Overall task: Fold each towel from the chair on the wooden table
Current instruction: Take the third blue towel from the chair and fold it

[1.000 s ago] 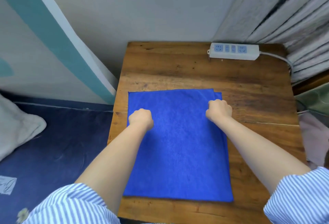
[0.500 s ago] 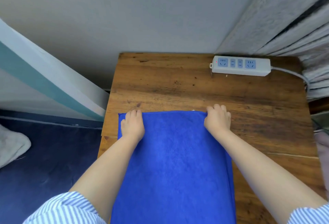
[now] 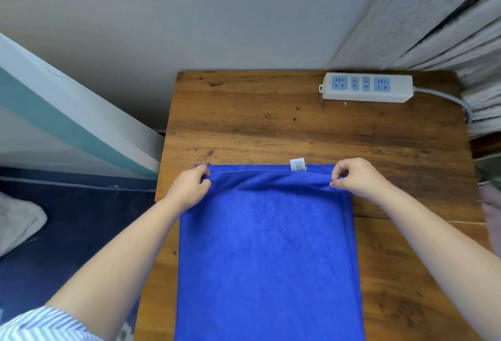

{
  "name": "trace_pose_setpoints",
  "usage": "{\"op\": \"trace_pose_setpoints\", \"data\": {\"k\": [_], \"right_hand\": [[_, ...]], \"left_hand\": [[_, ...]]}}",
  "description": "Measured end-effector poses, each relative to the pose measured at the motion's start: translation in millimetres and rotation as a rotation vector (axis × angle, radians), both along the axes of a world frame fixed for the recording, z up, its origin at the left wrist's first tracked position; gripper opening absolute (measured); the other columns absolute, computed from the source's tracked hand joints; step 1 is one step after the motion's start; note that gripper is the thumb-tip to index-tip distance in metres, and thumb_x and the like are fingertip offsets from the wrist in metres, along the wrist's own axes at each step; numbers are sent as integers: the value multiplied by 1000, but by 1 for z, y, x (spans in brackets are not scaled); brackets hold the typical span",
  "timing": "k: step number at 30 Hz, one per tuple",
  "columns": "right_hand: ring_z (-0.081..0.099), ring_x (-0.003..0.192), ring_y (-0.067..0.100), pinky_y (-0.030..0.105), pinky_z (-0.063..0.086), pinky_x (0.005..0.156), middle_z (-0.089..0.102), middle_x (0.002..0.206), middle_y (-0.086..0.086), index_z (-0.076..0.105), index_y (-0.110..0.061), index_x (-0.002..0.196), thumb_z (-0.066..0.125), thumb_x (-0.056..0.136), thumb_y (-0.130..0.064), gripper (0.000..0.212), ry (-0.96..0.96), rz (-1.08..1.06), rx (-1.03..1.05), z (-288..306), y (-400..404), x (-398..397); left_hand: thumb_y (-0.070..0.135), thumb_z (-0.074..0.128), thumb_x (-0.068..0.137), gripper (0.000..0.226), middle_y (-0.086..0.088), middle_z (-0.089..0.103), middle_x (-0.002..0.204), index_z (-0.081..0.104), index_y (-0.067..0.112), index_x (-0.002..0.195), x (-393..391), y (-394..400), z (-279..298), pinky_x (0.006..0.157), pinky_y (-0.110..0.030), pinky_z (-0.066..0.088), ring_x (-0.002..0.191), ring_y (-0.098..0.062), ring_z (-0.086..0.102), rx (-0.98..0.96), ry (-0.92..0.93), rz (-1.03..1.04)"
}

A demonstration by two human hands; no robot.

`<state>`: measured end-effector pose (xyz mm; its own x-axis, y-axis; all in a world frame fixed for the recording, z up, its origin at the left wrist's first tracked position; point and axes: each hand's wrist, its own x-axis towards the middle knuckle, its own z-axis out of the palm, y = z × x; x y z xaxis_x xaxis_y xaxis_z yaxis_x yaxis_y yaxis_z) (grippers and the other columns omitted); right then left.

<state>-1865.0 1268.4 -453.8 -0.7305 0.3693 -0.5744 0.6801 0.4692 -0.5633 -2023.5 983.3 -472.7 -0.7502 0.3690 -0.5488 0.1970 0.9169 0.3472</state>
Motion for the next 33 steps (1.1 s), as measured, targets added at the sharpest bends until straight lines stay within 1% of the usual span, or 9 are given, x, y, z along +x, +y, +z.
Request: {"op": "trace_pose_setpoints", "data": {"k": [4, 8, 11, 14, 17, 22, 27, 30, 33], "right_hand": [[51, 43, 5, 15, 42, 43, 56, 54, -2, 57, -13, 54, 61, 75, 8, 30, -155, -34, -225, 10, 21, 11], [49, 58, 10, 19, 41, 50, 53, 69, -1, 55, -16, 68, 57, 78, 5, 23, -158, 58, -63, 11, 23, 6], [50, 80, 13, 21, 37, 65, 52, 85, -3, 63, -16, 92, 52, 82, 2, 24, -92, 162, -40, 14, 18, -2], [49, 93, 17, 16, 31, 76, 53, 93, 1, 65, -9, 76, 48, 82, 7, 24, 64, 152, -58, 14, 7, -15], [45, 104, 15, 19, 30, 84, 52, 113, 0, 52, -13, 56, 44, 85, 3, 34, 3, 191, -152, 7, -10, -28], [45, 111, 2, 18, 36, 90, 52, 132, 0, 47, -4, 61, 39, 86, 1, 26, -142, 381, -230, -14, -28, -25], [53, 117, 11, 37, 44, 96, 61, 116, -1, 42, -5, 62, 34, 87, 0, 27, -142, 254, -255, -19, -24, -21], [52, 76, 26, 33, 41, 62, 60, 95, 4, 44, -15, 59, 32, 87, 2, 35, -106, 6, -270, -23, -20, -21], [42, 66, 20, 29, 32, 58, 50, 72, 7, 49, -18, 63, 33, 83, 6, 36, -67, -192, -190, -26, -15, -19]], "left_hand": [[7, 43, 85, 21, -5, 51, 73, 45, 16, 66, -8, 7, 6, 58, -27, 32, 69, -24, 44, 0, -99, -45], [10, 43, 87, 13, -5, 52, 78, 48, 11, 75, -14, 20, 7, 62, -27, 31, 76, -24, 45, -60, -49, -168], [3, 41, 85, 26, -3, 45, 64, 41, 12, 60, -17, 17, 8, 56, -30, 25, 68, -22, 40, 52, -106, -105], [-2, 40, 83, 37, -2, 36, 56, 34, 14, 50, -20, 4, 10, 53, -29, 22, 57, -17, 32, 108, -176, -32], [-7, 39, 80, 43, -1, 31, 50, 31, 15, 45, -19, -8, 13, 49, -26, 20, 52, -15, 27, 108, -208, 7], [-6, 39, 80, 41, 2, 32, 51, 32, 16, 46, -18, -13, 13, 49, -25, 21, 52, -14, 28, 125, -174, 27], [0, 41, 83, 27, 0, 51, 69, 46, 16, 62, -23, 1, 8, 57, -29, 32, 71, -19, 43, 112, 14, 26], [3, 39, 89, 24, -11, 60, 104, 61, 10, 95, -23, 9, -3, 79, -34, 42, 97, -28, 52, 0, 74, -44], [5, 37, 92, 30, -14, 58, 118, 59, 8, 113, -22, 10, -14, 85, -34, 42, 108, -32, 52, -65, 102, -51]]}}
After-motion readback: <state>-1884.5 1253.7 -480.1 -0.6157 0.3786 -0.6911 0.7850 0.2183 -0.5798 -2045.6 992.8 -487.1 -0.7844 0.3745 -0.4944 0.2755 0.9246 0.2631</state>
